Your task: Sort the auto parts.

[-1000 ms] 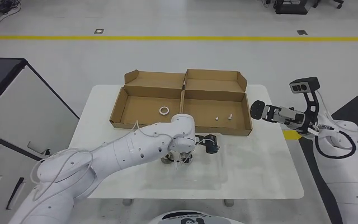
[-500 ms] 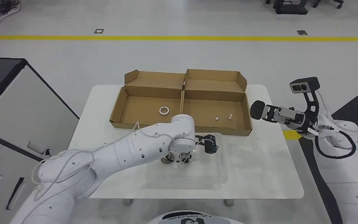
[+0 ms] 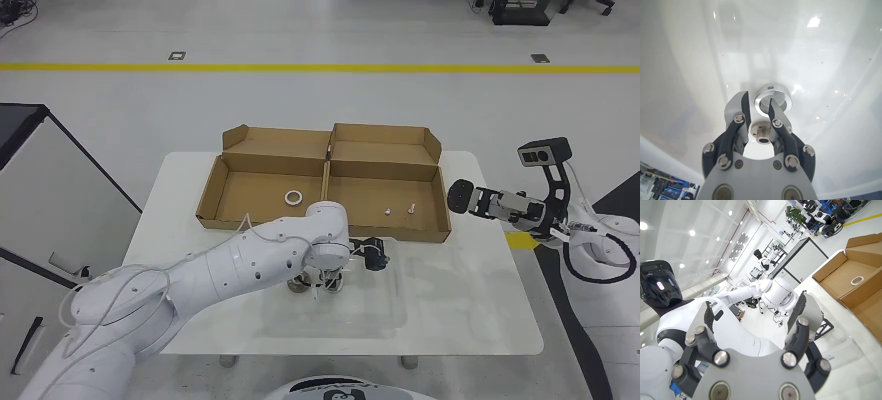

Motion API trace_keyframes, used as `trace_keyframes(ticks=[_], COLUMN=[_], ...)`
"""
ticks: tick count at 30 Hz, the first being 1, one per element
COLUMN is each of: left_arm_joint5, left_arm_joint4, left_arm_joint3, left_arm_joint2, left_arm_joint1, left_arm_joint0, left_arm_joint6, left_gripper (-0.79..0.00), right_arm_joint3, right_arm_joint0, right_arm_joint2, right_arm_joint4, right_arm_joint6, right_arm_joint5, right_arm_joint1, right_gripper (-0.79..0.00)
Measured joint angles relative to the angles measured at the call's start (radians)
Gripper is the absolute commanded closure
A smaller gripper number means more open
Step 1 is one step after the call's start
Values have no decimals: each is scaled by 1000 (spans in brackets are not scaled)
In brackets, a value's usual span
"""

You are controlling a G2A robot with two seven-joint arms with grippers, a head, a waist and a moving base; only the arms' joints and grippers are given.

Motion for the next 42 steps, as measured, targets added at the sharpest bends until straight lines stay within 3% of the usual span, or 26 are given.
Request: trace_keyframes(ticks=[3, 6, 7, 15, 21, 28, 34, 42], left_arm_joint5=[-4, -8, -9, -7, 26, 93, 118, 139], left_arm_joint4=[-1, -1, -1, -6, -52, -105, -116, -105], left_arm_joint3=[9, 17, 21, 23, -51, -207, -326, -397], left_arm_joint2=[0, 0, 0, 0, -16, -96, -185, -247], left_arm_joint1=[-4, -8, -9, -13, 6, 60, 113, 156], left_arm_joint0=[3, 4, 4, -9, -42, -71, -50, 0], left_arm_joint6=[4, 8, 9, 7, -26, -94, -114, -94], left_gripper=[-185, -18, 0, 0, 0, 0, 0, 0], right_arm_joint3=[0, 0, 0, 0, 0, 0, 0, 0], right_arm_joint0=[0, 0, 0, 0, 0, 0, 0, 0], right_arm_joint2=[0, 0, 0, 0, 0, 0, 0, 0], right_arm_joint4=[0, 0, 0, 0, 0, 0, 0, 0], right_arm_joint6=[0, 0, 0, 0, 0, 0, 0, 0], right_arm_joint5=[0, 0, 0, 0, 0, 0, 0, 0], right_arm_joint1=[0, 0, 0, 0, 0, 0, 0, 0], right_gripper=[-785, -785, -785, -785, -785, -785, -785, -785])
